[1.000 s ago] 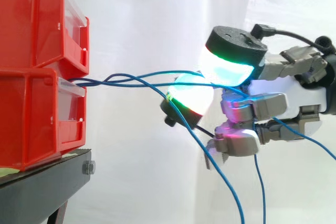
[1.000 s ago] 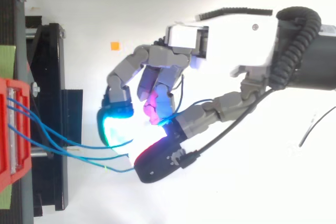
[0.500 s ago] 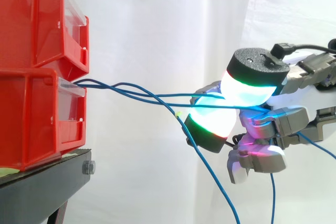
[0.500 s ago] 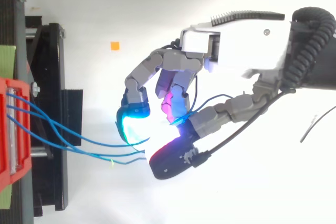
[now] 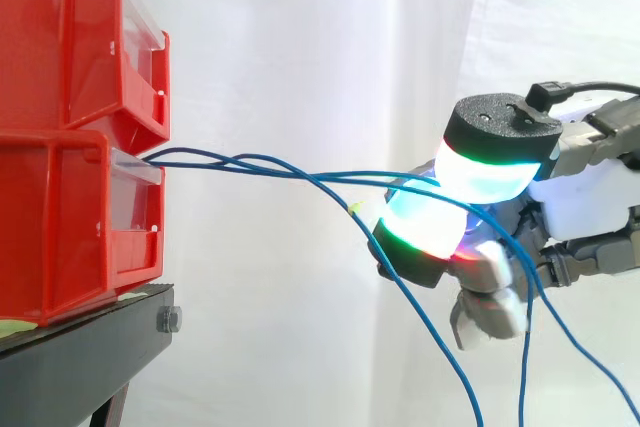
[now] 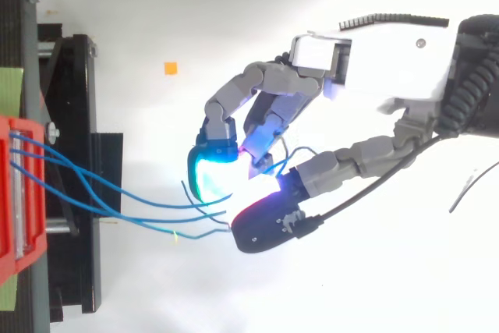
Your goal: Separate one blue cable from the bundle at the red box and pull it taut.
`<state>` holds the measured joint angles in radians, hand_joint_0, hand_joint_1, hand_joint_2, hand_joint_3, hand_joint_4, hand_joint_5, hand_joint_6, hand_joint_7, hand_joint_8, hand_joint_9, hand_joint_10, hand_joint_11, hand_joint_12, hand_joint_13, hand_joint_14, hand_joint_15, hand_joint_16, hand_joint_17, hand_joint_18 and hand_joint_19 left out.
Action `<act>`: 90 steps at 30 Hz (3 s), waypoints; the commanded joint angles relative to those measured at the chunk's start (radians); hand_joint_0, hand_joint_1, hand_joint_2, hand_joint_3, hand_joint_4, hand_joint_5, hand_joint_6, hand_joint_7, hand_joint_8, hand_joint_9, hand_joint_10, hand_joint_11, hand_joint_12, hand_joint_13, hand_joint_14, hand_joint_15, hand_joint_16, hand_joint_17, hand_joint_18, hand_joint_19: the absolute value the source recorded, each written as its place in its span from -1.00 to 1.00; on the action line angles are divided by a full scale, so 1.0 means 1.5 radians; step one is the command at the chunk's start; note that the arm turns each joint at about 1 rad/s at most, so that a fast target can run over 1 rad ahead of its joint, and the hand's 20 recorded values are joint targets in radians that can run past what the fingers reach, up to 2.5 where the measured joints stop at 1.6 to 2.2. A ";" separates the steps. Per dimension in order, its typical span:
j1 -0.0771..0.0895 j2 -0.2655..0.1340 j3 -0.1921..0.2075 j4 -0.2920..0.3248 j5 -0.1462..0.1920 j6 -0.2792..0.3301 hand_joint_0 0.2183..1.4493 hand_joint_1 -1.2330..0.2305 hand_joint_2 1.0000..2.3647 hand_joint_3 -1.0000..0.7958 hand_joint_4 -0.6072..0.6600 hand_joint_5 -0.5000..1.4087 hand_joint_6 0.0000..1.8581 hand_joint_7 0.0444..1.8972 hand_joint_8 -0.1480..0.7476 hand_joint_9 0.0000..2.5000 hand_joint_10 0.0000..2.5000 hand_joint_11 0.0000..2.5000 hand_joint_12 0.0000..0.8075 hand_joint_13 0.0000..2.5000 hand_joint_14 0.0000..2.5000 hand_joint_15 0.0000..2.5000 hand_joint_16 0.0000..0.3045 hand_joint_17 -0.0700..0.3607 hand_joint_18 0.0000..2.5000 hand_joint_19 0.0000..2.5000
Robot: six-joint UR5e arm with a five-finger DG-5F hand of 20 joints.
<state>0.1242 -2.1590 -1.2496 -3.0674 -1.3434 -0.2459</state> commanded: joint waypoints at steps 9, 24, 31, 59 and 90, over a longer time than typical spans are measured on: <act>0.001 -0.001 -0.013 0.055 0.003 0.015 -0.36 -0.43 -0.98 -0.09 -0.18 -0.60 -0.05 0.03 -0.34 -0.43 -0.99 -0.67 -0.70 -0.49 -0.99 -0.64 -0.98 -0.65 -0.75 -0.49; -0.003 -0.001 -0.055 0.175 0.015 0.026 -0.36 -0.42 -0.98 -0.10 -0.17 -0.60 -0.06 0.07 -0.30 -0.32 -0.99 -0.44 -0.67 -0.47 -0.99 -0.57 -0.99 -0.66 -0.77 -0.50; -0.002 -0.001 -0.075 0.179 0.011 0.029 -0.36 -0.36 -0.98 -0.16 -0.09 -0.61 -0.05 0.04 -0.25 -0.25 -0.99 -0.29 -0.65 -0.44 -0.98 -0.53 -0.99 -0.65 -0.77 -0.48; 0.001 -0.001 -0.076 0.127 -0.006 0.102 -0.34 -0.31 -0.98 -0.21 -0.08 -0.62 -0.04 -0.01 -0.39 -0.10 -0.72 0.02 -0.63 -0.33 -0.98 -0.39 -0.99 -0.66 -0.71 -0.55; -0.004 0.000 -0.080 0.109 -0.033 0.138 -0.34 -0.24 -0.98 -0.28 -0.02 -0.62 -0.04 -0.02 -0.32 -0.16 -0.24 -0.01 -0.55 -0.16 -0.99 0.01 -0.95 -0.59 -0.62 -0.50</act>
<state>0.1171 -2.1584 -1.3702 -2.9022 -1.3901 -0.0378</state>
